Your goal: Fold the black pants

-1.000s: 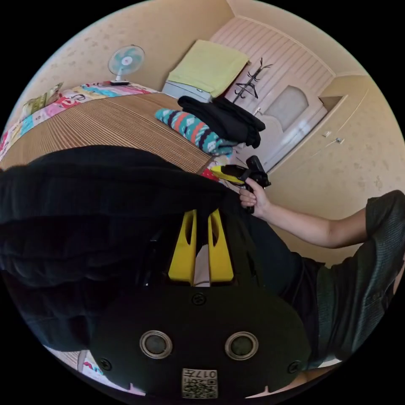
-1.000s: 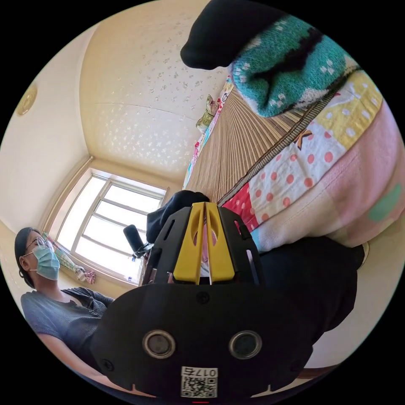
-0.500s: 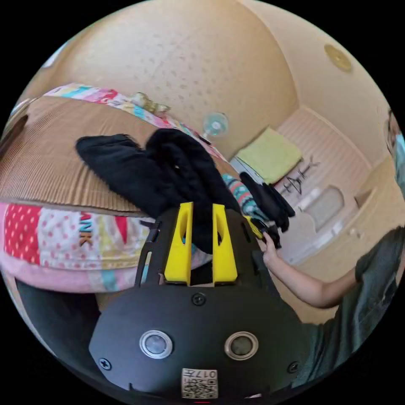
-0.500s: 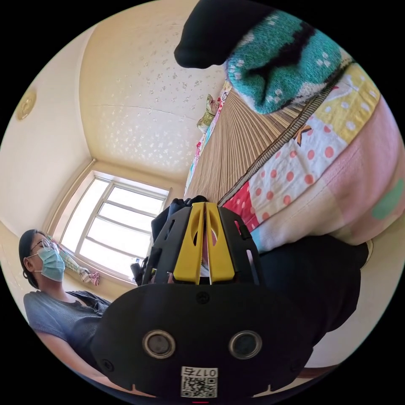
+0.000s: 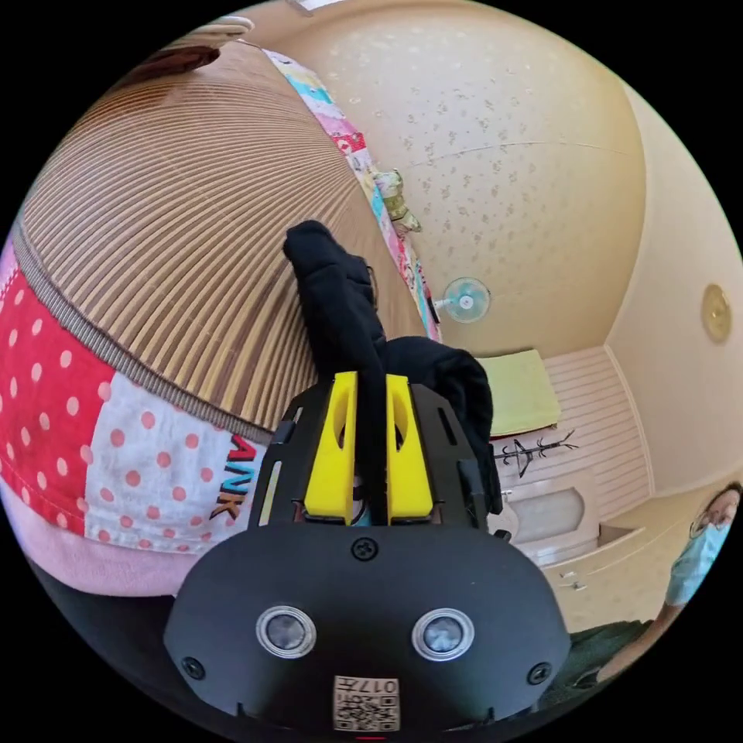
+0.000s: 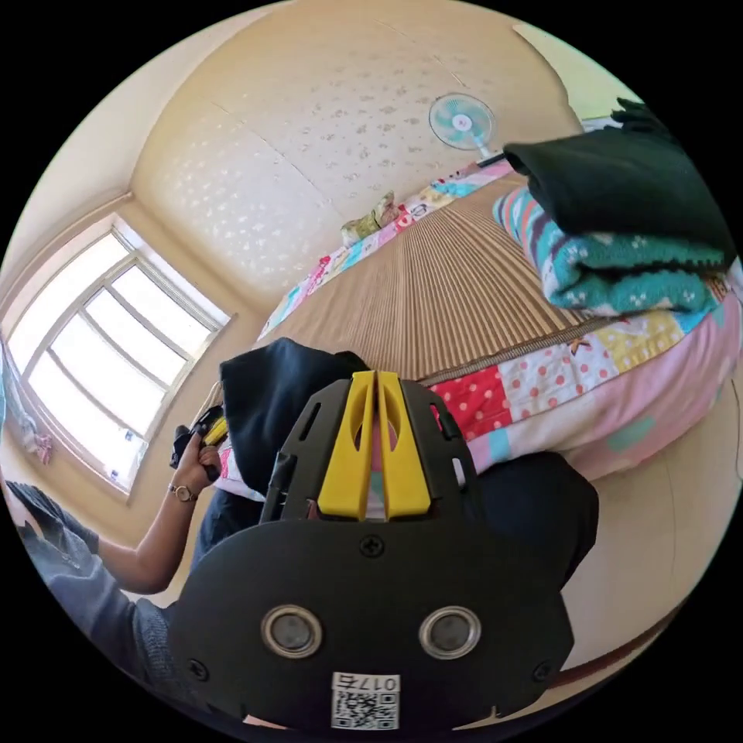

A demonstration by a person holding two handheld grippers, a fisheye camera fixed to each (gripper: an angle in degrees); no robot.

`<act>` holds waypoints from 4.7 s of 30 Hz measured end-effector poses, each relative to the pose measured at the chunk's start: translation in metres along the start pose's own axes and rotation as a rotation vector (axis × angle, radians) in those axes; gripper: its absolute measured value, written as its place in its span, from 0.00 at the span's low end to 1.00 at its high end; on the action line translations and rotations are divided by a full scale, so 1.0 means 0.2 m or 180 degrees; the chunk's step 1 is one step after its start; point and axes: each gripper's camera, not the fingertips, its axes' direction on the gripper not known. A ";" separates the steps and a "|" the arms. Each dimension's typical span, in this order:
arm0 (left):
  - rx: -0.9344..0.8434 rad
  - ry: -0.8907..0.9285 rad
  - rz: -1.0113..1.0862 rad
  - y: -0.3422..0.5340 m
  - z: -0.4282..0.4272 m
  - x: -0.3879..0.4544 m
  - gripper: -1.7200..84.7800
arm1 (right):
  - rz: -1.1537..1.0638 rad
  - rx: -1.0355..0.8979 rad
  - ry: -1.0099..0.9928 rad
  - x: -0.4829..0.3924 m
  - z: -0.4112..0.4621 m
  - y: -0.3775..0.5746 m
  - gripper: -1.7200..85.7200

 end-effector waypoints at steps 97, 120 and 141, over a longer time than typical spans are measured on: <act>0.0319 -0.0594 0.1142 -1.45 -0.37 1.38 0.17 | -0.0005 -0.0585 0.0310 -1.29 0.83 -2.22 0.13; -0.2031 0.0682 0.0261 -0.24 0.63 0.33 0.07 | -0.0828 -0.2567 -0.1008 -0.22 1.23 -1.11 0.20; -0.0469 -0.1568 0.0689 -0.18 -0.67 0.43 0.10 | 0.0201 -0.0842 0.0155 0.38 0.23 -0.74 0.04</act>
